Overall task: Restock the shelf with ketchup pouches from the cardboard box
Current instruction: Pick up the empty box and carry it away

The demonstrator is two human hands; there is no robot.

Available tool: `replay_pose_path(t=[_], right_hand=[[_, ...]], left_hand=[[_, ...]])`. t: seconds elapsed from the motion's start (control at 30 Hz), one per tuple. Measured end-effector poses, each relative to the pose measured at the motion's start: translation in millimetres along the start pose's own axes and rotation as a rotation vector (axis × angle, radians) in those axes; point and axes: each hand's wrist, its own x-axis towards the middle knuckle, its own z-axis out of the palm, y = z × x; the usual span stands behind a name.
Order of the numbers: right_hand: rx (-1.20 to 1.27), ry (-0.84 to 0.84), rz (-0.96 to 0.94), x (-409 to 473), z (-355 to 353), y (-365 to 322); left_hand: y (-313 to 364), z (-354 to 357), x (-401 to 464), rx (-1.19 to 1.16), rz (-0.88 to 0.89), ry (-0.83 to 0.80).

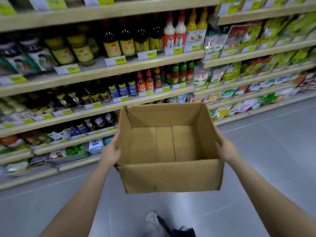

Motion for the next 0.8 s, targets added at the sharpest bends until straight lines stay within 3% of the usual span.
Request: replay_pose_path(t=[0.4, 0.8], right_hand=[[0.072, -0.125, -0.265, -84, -6, 2], [0.011, -0.304, -0.414, -171, 39, -55]], left_hand=[[-33, 3, -165, -0.013, -0.098, 0.283], [-127, -11, -318, -0.078, -0.314, 0.404]])
